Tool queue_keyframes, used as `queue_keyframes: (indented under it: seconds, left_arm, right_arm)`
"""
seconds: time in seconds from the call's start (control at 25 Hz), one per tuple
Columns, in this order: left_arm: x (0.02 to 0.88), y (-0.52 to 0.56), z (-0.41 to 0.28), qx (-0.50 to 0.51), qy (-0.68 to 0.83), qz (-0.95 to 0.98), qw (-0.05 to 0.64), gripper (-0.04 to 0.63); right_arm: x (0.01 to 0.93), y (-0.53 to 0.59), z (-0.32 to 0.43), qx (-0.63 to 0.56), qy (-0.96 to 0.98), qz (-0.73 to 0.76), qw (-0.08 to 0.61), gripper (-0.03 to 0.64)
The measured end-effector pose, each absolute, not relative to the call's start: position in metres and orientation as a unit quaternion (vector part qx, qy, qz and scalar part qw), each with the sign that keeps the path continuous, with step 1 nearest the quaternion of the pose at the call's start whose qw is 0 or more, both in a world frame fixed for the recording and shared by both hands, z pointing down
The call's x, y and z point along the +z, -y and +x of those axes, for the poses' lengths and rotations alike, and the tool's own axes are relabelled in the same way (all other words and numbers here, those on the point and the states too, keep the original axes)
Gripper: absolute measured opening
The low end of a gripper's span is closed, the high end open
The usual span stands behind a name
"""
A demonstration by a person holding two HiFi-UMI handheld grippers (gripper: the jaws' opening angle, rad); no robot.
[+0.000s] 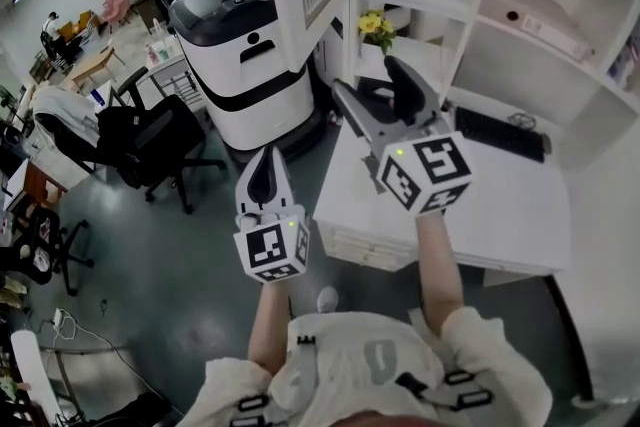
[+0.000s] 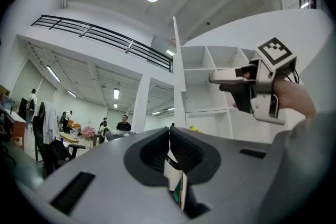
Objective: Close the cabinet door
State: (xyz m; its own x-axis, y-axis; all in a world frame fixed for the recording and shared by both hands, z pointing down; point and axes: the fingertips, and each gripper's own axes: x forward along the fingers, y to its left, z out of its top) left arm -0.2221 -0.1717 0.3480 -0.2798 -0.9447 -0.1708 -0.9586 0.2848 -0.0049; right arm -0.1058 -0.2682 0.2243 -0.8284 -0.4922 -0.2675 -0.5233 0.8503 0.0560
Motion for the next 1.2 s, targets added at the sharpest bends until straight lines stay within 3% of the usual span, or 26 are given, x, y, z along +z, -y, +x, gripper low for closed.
queue_keyframes:
  seconds: [0.48, 1.2]
  left_arm:
    - [0.346, 0.172, -0.233, 0.048, -0.804, -0.589, 0.073, 0.006]
    - [0.349, 0.172, -0.248, 0.052, -0.810, -0.580, 0.064, 0.006]
  right_arm:
    - [0.108, 0.248, -0.164, 0.139, -0.950, -0.216, 0.175, 0.322]
    - [0.098, 0.276, -0.211, 0.148, -0.940, -0.268, 0.152, 0.322]
